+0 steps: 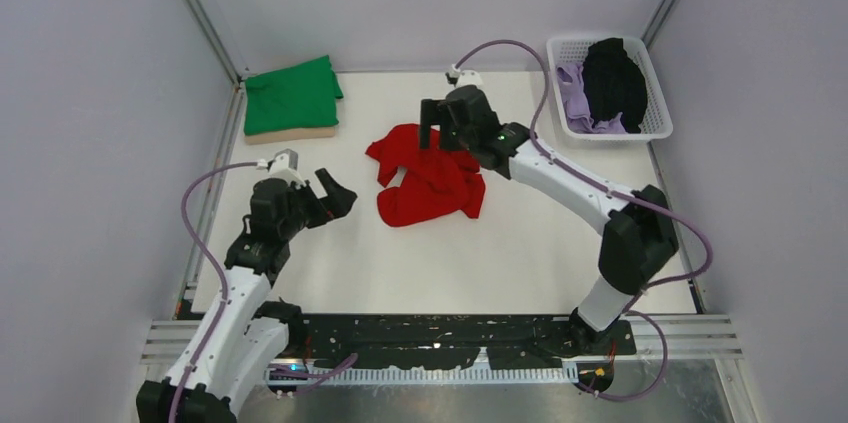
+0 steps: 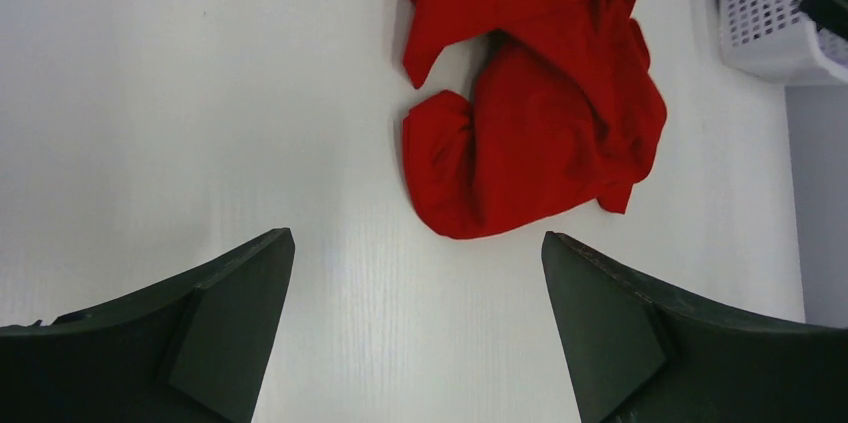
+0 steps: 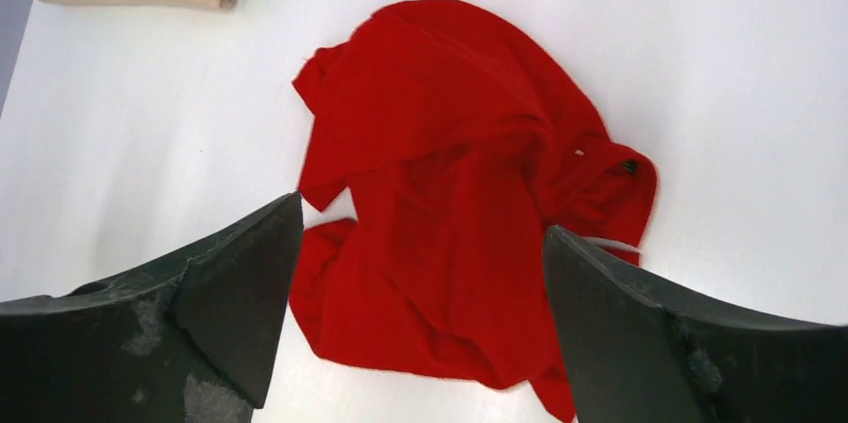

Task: Fold and stack the t-shirts
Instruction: Move the tshirt to the center of the board, then flatten out the tshirt

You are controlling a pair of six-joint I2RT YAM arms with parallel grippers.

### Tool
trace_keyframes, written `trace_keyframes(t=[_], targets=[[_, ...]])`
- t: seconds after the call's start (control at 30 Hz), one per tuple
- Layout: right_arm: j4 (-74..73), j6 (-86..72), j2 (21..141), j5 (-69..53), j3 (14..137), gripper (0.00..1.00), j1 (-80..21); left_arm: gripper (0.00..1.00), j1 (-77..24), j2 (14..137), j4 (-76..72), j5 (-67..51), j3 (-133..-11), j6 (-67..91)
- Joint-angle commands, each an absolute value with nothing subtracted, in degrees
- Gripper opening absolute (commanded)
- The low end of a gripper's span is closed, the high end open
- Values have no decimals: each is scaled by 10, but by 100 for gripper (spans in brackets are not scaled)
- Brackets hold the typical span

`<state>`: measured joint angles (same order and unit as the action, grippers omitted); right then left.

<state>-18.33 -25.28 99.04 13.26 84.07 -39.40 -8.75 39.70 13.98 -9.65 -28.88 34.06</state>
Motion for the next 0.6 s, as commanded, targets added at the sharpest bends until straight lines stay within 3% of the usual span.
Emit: trace_keyframes(t=[0.0, 0.13, 0.27, 0.57], targets=[[-120, -216, 845, 121, 706, 95, -344, 99, -107, 480, 145, -94, -336, 333], [-61, -264, 765, 7, 557, 97, -272, 99, -108, 599, 133, -106, -403, 344], [-54, -264, 740, -58, 484, 99, -229, 99, -110, 733, 118, -139, -488, 334], [-51, -251, 823, -37, 494, 94, -213, 83, -115, 958, 140, -196, -627, 326]])
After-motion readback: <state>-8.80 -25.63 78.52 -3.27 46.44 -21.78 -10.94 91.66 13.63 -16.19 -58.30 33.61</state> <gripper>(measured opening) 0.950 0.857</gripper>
